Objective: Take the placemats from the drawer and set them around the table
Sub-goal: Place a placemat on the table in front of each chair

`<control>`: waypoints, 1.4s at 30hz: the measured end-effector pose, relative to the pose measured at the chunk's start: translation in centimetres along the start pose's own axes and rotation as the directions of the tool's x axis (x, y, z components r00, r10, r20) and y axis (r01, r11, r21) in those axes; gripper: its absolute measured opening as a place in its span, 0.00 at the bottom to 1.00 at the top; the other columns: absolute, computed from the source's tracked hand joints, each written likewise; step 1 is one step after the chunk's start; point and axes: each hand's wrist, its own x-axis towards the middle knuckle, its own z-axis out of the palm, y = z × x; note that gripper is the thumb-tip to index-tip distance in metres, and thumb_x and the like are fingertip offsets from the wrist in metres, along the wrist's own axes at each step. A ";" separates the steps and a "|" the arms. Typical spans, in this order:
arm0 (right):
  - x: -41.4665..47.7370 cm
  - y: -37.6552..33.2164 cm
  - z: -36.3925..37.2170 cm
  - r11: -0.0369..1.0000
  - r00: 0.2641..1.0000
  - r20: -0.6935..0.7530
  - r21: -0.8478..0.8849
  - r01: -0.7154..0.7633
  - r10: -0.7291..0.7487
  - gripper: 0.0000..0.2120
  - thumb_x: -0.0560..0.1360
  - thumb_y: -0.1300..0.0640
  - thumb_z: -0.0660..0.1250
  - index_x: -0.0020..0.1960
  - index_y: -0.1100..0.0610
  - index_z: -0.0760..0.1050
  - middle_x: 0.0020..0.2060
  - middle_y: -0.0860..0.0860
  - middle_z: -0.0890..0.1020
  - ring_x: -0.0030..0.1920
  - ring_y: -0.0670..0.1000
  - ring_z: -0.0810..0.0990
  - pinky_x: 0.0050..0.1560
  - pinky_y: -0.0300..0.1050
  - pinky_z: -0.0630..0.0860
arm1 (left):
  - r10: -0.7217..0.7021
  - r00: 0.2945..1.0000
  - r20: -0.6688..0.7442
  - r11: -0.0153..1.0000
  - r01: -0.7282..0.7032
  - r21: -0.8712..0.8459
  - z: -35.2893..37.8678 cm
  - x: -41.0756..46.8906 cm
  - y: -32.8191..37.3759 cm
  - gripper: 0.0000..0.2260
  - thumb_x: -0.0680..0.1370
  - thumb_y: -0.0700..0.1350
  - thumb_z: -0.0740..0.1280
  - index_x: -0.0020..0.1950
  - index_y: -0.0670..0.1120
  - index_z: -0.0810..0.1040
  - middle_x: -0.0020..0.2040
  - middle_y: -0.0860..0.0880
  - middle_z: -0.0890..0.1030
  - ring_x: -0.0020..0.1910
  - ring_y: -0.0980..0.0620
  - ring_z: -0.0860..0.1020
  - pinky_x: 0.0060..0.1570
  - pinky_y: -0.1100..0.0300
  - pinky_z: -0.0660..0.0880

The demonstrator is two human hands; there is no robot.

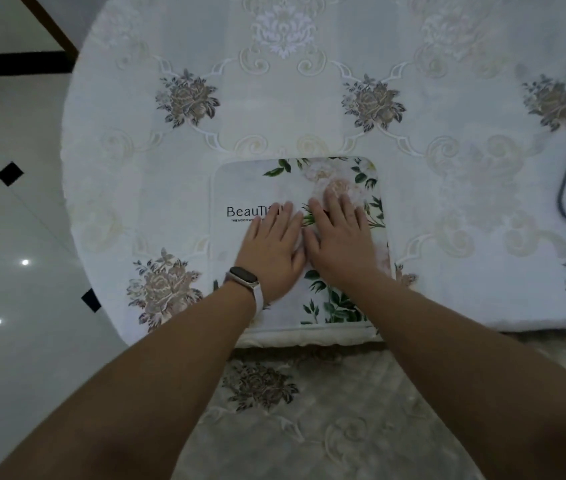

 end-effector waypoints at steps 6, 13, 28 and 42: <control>0.3 2.2 -0.5 0.997 0.997 -0.022 -0.026 -0.068 0.068 0.32 0.79 0.38 0.44 0.80 0.49 0.44 0.79 0.51 0.46 0.79 0.54 0.43 0.77 0.55 0.42 | -0.147 0.989 -0.021 0.989 0.147 0.014 -0.2 -0.3 -2.3 0.30 0.81 0.62 0.44 0.81 0.51 0.45 0.81 0.51 0.44 0.79 0.50 0.42 0.76 0.48 0.43; -2.6 5.9 -0.7 0.955 0.957 -0.032 0.073 -0.286 0.289 0.34 0.80 0.39 0.44 0.80 0.56 0.43 0.79 0.55 0.45 0.78 0.55 0.43 0.77 0.55 0.43 | -0.313 0.950 -0.008 0.949 0.312 -0.043 -0.5 -4.1 -6.3 0.31 0.82 0.61 0.44 0.81 0.48 0.42 0.81 0.49 0.42 0.79 0.48 0.40 0.76 0.46 0.42; -7.7 1.0 2.0 0.959 0.961 0.091 -0.090 0.270 -0.262 0.30 0.81 0.40 0.47 0.80 0.51 0.51 0.79 0.51 0.50 0.79 0.54 0.47 0.77 0.58 0.46 | -0.010 1.000 0.016 0.999 0.010 0.031 2.9 -7.9 1.7 0.28 0.82 0.55 0.50 0.80 0.46 0.54 0.80 0.47 0.55 0.79 0.47 0.52 0.76 0.44 0.52; -10.2 6.4 0.0 0.993 0.988 0.104 -0.044 -0.106 0.110 0.35 0.79 0.35 0.39 0.79 0.52 0.37 0.78 0.51 0.38 0.78 0.51 0.37 0.77 0.53 0.41 | -0.190 0.979 0.078 0.980 0.184 0.073 0.9 -11.1 -5.1 0.35 0.78 0.67 0.37 0.80 0.50 0.40 0.80 0.51 0.39 0.79 0.48 0.39 0.76 0.44 0.42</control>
